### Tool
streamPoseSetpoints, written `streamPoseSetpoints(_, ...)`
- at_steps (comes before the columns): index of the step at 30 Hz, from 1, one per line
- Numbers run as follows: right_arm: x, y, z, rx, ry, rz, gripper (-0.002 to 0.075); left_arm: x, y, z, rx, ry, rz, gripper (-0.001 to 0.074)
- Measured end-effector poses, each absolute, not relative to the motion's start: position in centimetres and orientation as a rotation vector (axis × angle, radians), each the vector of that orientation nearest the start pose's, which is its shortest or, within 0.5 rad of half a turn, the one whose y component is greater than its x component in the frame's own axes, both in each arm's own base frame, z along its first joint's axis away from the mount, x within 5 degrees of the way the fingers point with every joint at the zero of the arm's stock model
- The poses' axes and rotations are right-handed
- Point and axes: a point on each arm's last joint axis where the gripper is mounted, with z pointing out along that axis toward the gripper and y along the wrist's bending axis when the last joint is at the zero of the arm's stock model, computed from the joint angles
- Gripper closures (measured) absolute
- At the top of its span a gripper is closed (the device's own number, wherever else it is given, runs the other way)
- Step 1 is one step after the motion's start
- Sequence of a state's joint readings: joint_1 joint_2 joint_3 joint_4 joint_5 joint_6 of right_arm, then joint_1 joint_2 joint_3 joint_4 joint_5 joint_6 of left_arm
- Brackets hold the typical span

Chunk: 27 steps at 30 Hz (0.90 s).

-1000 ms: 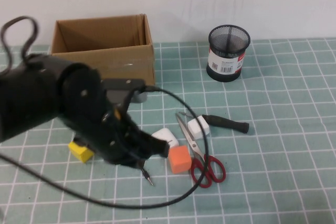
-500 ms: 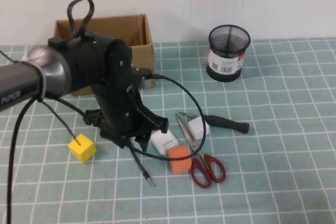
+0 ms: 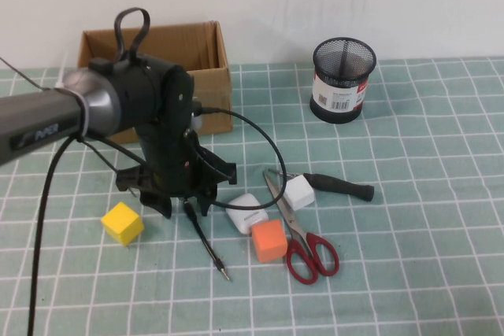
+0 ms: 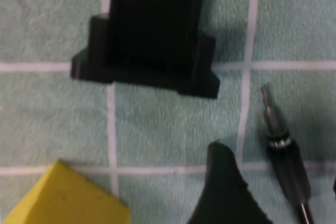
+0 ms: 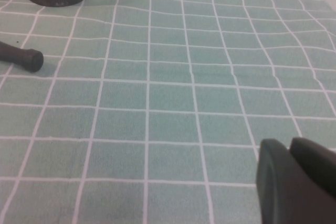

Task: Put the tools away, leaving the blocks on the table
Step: Pick up the long Screwdriver from the table

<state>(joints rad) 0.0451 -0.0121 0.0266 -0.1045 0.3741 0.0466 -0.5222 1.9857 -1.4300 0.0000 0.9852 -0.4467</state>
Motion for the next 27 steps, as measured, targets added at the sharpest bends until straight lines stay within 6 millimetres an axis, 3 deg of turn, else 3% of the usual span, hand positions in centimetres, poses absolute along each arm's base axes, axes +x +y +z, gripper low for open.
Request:
streamPoseSetpoints(8, 5.3, -0.1, 17.1, -0.063, 1.869, -0.04, 0.0733, 34.5, -19.7, 17.3, 0.158, 3.038, -0.057, 0.0479)
streamPoseSetpoints(15, 5.3, -0.1, 17.1, -0.063, 1.869, -0.04, 0.0734, 34.6, -19.7, 17.4, 0.313, 3.019, -0.04, 0.0671)
streamPoseSetpoints(20, 5.3, -0.1, 17.1, -0.063, 1.869, -0.04, 0.0734, 34.3, -20.4, 17.5, 0.436, 2.992, -0.041, 0.0676)
streamPoseSetpoints(23, 5.3, -0.1, 17.1, -0.063, 1.869, -0.04, 0.0734, 33.5, -21.2, 18.5, 0.525, 2.961, -0.034, 0.0676)
streamPoseSetpoints(27, 5.3, -0.1, 17.1, -0.063, 1.869, -0.04, 0.0733, 31.3, -22.3, 22.5, 0.655, 2.849, 0.003, 0.0677)
